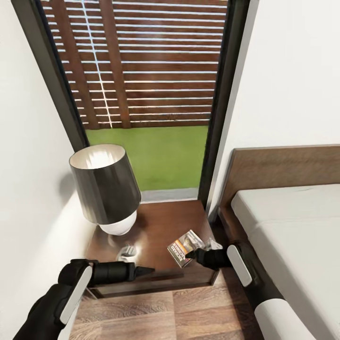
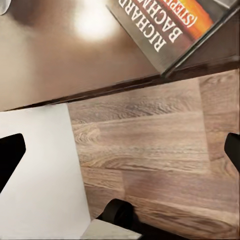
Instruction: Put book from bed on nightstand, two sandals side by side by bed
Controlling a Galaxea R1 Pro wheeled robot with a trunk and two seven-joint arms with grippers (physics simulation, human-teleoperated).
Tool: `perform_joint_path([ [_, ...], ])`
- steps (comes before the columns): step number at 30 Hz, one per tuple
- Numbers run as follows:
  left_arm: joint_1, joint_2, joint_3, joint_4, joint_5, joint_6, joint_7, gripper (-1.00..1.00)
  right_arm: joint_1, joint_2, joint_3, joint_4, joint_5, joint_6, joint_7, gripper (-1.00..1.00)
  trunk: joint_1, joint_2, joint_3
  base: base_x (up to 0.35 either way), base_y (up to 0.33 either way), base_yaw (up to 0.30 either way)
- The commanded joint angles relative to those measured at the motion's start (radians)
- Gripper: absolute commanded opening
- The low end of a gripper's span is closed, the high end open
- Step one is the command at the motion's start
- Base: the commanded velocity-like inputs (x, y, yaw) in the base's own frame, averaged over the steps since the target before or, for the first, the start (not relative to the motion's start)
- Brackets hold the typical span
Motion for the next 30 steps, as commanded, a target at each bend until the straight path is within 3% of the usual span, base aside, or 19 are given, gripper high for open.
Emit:
perform_joint_path([
  [1,-0.001,0.001,-0.005,0.015,0.001,0.004,0.026,1.00,0.013,0.000,-0.001,0.000,0.017,0.004,0.007,1.00,-0.004,0.007,0.002,0.000,0.000,0.000],
  [9,-0.001,-0.001,-0.020,0.157,0.001,0.003,0.231,1.00,0.135,-0.003,-0.002,0.002,0.066,-0.054,0.008,1.00,-0.035,0.063,0.028,0.000,0.000,0.000],
  [14,-0.001,-0.002,-0.021,0.284,0.002,0.000,0.374,1.00,0.206,-0.001,0.000,0.009,0.143,-0.106,0.008,1.00,-0.054,0.098,0.043,0.000,0.000,0.000],
  [18,-0.001,-0.002,-0.021,0.351,0.003,-0.029,0.455,1.00,0.231,0.000,0.000,0.036,0.182,-0.143,0.008,1.00,-0.069,0.126,0.056,0.000,0.000,0.000],
  [25,-0.001,-0.003,-0.024,0.472,0.003,-0.114,0.575,1.00,0.245,-0.002,0.001,0.146,0.211,-0.230,0.009,1.00,-0.096,0.175,0.078,0.000,0.000,0.000],
  [30,0.000,-0.003,-0.028,0.528,0.003,-0.163,0.622,1.00,0.247,-0.001,0.000,0.209,0.250,-0.282,0.008,1.00,-0.115,0.210,0.093,0.000,0.000,0.000],
])
